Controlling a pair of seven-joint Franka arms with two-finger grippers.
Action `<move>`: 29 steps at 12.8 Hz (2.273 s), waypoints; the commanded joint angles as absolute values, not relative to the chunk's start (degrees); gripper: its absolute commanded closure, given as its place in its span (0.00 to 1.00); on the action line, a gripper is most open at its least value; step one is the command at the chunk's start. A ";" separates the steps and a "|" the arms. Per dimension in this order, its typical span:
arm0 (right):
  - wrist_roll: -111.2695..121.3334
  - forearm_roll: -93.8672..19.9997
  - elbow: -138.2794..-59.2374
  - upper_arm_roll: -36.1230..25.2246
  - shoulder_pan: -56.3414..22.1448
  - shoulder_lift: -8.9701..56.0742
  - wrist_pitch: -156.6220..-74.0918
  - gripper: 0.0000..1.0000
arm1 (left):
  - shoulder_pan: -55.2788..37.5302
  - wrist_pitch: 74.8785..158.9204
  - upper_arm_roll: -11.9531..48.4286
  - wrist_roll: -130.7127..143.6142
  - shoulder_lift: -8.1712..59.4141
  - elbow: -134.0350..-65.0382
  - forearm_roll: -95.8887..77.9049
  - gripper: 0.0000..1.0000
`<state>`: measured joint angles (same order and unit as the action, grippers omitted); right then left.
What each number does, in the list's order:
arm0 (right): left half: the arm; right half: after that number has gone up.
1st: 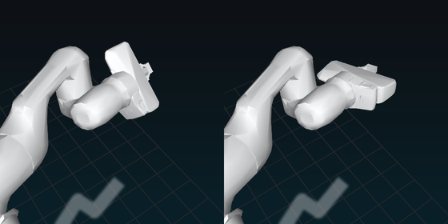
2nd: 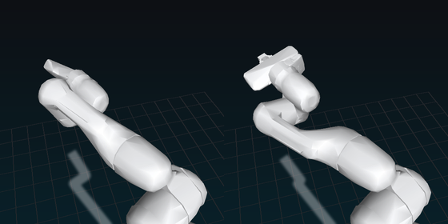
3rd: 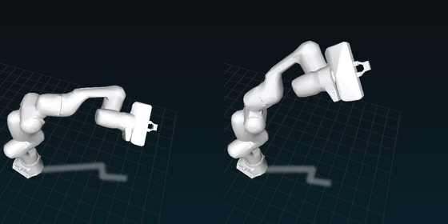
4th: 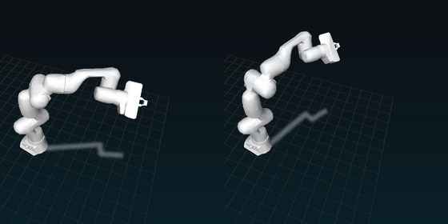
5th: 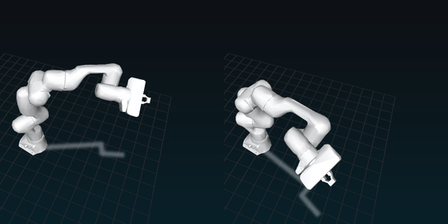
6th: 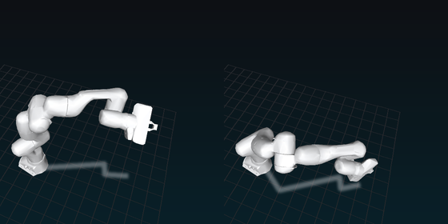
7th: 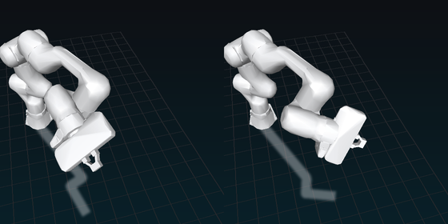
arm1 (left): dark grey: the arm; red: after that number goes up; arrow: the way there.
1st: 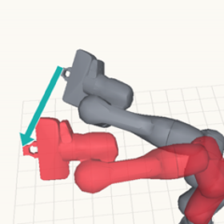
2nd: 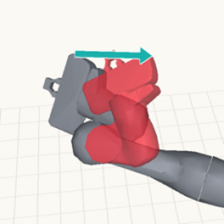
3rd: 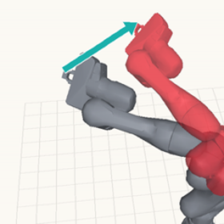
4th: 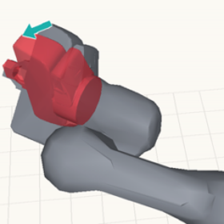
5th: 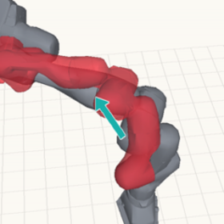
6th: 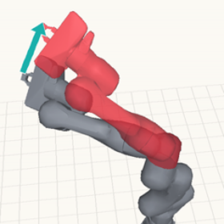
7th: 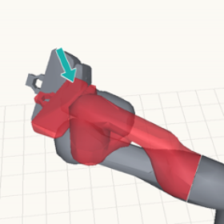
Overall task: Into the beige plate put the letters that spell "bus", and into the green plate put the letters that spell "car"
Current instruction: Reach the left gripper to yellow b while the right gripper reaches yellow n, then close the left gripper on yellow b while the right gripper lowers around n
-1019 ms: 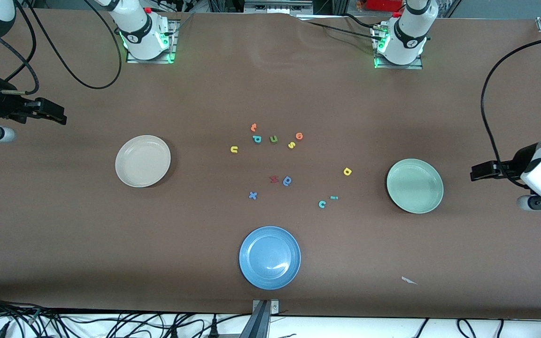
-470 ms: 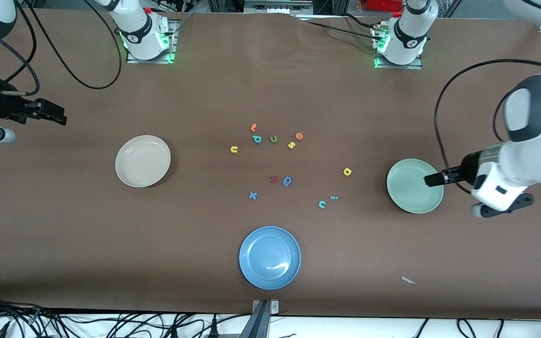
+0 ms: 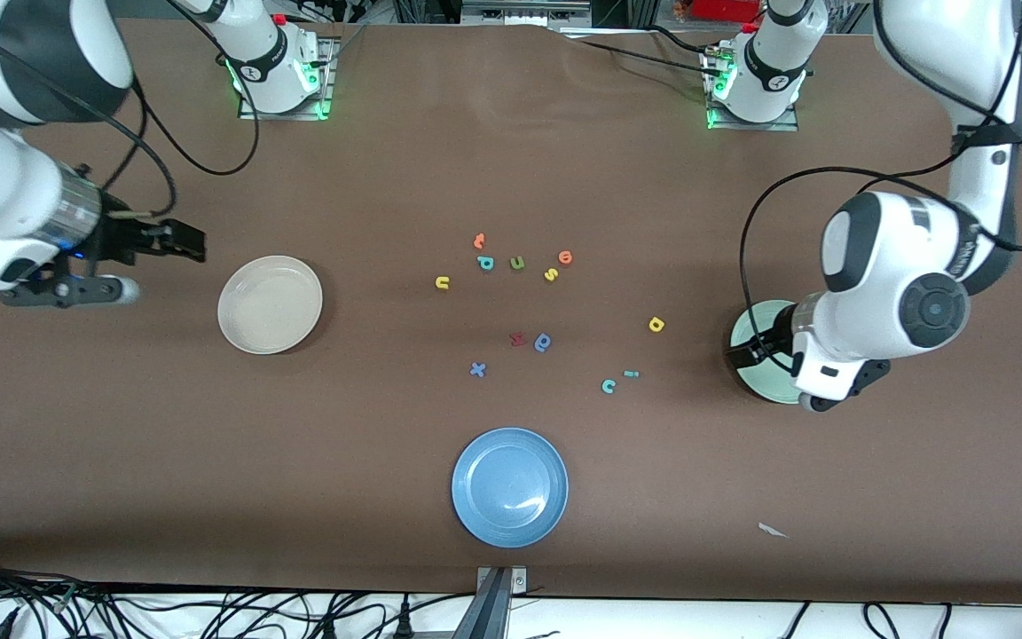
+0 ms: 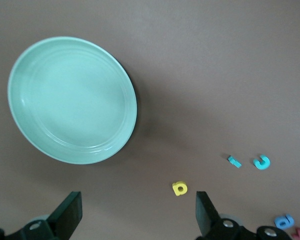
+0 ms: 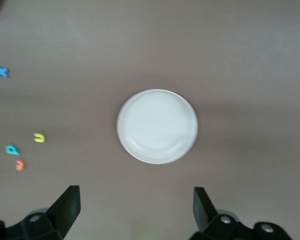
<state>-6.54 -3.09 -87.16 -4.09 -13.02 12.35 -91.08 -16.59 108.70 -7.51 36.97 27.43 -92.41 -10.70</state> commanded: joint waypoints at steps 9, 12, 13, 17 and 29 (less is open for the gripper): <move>-29.08 -4.66 -86.03 8.60 -18.63 24.43 -107.38 0.00 | -21.70 127.25 -5.89 46.57 34.18 -100.90 -14.50 0.00; -33.45 0.15 -89.71 14.05 -18.63 27.07 -113.53 0.00 | -23.29 127.71 -5.80 52.29 35.07 -100.90 -14.50 0.09; -35.14 2.18 -93.74 15.98 -18.20 26.46 -118.34 0.00 | -23.29 127.71 -5.80 52.64 35.16 -101.07 -14.50 0.09; -35.24 2.64 -106.68 18.01 -16.70 23.12 -129.97 0.00 | -23.82 128.14 -4.84 54.66 34.54 -103.09 -14.59 0.15; -40.77 12.47 -115.40 18.37 -17.75 30.23 -146.16 0.00 | -26.01 140.71 -2.90 66.36 30.67 -113.99 -13.89 0.22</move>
